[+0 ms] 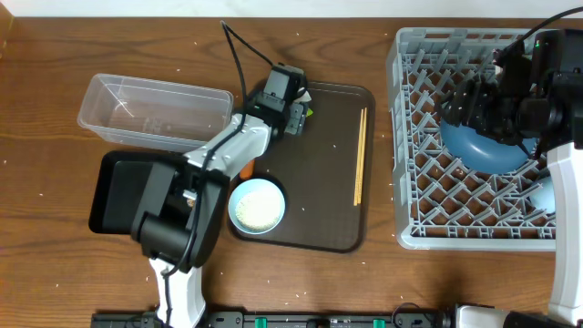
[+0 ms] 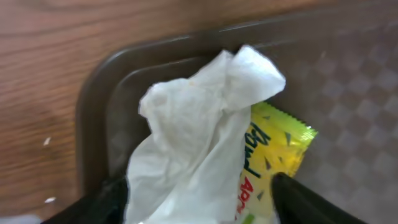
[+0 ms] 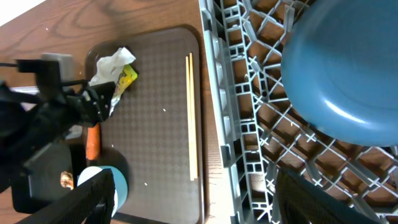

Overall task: Sort waste into correct bins and load items into the dishwasher rack
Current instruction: 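Carry the tissue left and release it into the clear plastic container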

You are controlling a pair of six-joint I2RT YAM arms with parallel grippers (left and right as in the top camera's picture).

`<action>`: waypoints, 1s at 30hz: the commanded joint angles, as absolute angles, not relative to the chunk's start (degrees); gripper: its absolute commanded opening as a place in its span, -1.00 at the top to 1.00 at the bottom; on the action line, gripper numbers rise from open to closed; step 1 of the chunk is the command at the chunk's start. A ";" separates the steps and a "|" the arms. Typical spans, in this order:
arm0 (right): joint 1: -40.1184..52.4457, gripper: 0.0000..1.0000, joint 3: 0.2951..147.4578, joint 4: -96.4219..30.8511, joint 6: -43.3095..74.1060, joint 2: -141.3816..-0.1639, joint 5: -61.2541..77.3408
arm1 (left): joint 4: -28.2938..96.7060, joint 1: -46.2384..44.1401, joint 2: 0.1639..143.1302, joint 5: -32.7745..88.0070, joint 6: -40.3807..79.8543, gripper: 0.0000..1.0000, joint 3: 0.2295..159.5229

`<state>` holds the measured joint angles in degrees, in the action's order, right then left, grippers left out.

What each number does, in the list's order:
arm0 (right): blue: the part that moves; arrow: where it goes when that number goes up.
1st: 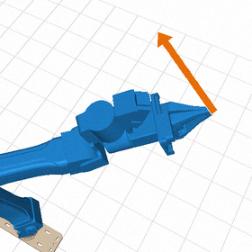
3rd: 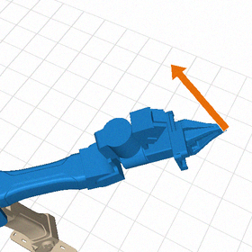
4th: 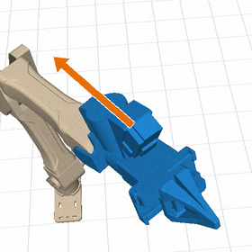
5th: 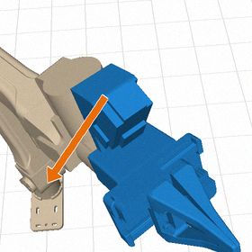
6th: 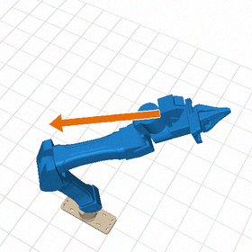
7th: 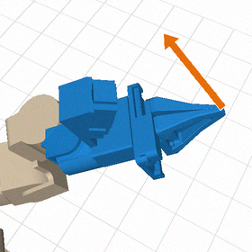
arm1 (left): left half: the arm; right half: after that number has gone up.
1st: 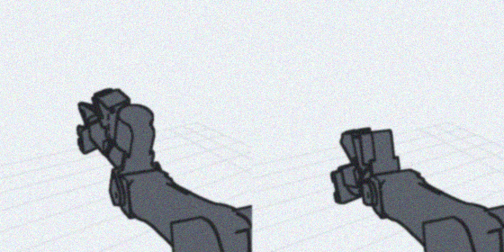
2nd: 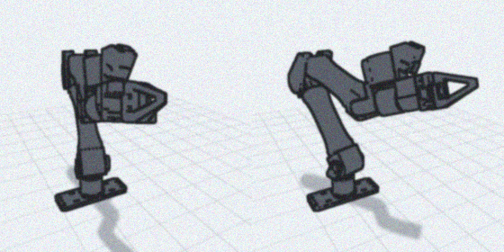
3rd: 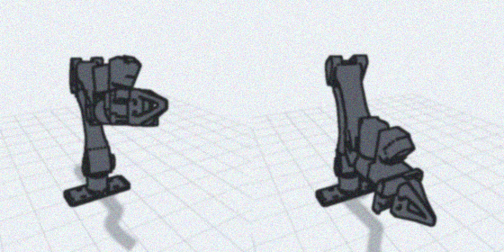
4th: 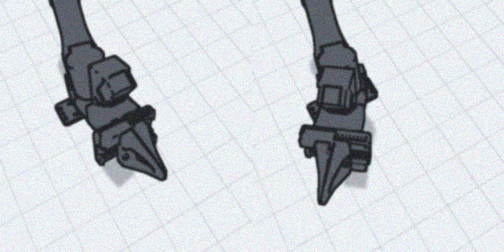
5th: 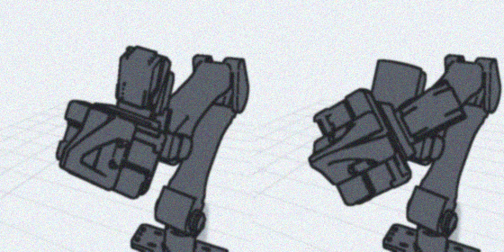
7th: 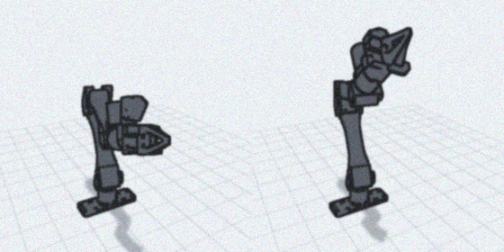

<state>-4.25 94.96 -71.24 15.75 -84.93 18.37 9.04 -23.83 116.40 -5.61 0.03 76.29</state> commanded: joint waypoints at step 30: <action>-4.03 -0.50 94.91 -71.59 17.32 -85.14 18.90 | 34.24 -20.45 98.02 -25.80 7.79 0.88 75.99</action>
<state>-4.25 94.96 -71.37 16.53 -84.93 18.44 32.45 -23.51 97.80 -16.38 2.79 75.92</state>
